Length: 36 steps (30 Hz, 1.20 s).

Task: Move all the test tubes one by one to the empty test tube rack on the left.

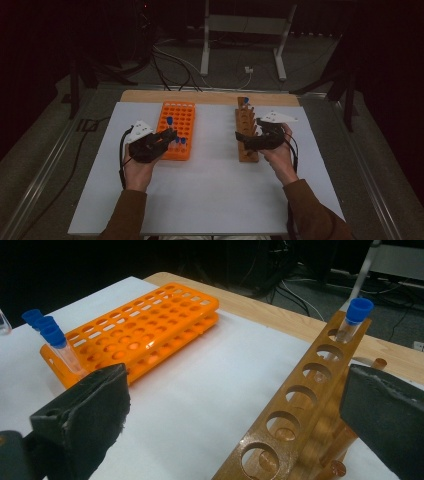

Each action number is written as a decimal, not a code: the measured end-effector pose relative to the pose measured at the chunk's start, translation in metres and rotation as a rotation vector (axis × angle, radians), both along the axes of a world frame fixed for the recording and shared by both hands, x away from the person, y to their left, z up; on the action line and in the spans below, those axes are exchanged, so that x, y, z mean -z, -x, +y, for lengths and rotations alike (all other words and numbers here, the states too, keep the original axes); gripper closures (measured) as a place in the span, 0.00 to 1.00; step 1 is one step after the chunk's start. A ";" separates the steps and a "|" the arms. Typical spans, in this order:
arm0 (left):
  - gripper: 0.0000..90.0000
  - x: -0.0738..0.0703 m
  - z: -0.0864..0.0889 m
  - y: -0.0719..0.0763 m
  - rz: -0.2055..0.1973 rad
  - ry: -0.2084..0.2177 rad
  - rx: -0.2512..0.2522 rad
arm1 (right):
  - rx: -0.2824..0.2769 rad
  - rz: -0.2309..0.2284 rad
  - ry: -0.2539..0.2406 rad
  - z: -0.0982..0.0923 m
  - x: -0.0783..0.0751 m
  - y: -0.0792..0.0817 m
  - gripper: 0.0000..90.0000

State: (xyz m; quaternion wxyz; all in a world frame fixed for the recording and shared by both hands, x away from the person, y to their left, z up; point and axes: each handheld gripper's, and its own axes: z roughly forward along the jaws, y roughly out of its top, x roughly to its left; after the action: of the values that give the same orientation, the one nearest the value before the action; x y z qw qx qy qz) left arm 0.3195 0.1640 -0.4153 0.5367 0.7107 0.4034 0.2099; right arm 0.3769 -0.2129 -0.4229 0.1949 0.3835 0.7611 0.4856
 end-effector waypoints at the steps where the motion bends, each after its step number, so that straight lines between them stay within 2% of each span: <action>1: 0.87 0.000 0.002 0.000 -0.003 0.000 -0.006 | 0.000 -0.001 0.001 0.000 0.000 0.000 0.00; 9: 0.87 0.002 0.018 0.001 -0.023 0.004 -0.052 | 0.008 -0.003 -0.001 -0.007 0.003 0.003 0.00; 16: 0.87 0.007 0.025 -0.001 -0.042 -0.001 -0.086 | 0.013 -0.008 -0.009 -0.011 0.003 0.006 0.00; 26: 0.87 0.013 0.025 -0.006 -0.054 -0.014 -0.116 | 0.013 -0.010 -0.008 -0.011 0.007 0.010 0.00; 36: 0.87 0.020 0.022 -0.012 -0.053 -0.025 -0.119 | 0.012 -0.009 -0.011 -0.011 0.009 0.012 0.00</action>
State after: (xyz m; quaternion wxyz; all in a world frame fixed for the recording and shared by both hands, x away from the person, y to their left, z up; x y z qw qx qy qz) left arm 0.3310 0.1856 -0.4356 0.5249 0.6862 0.4282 0.2652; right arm 0.3649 -0.2243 -0.4317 0.1992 0.3871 0.7552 0.4900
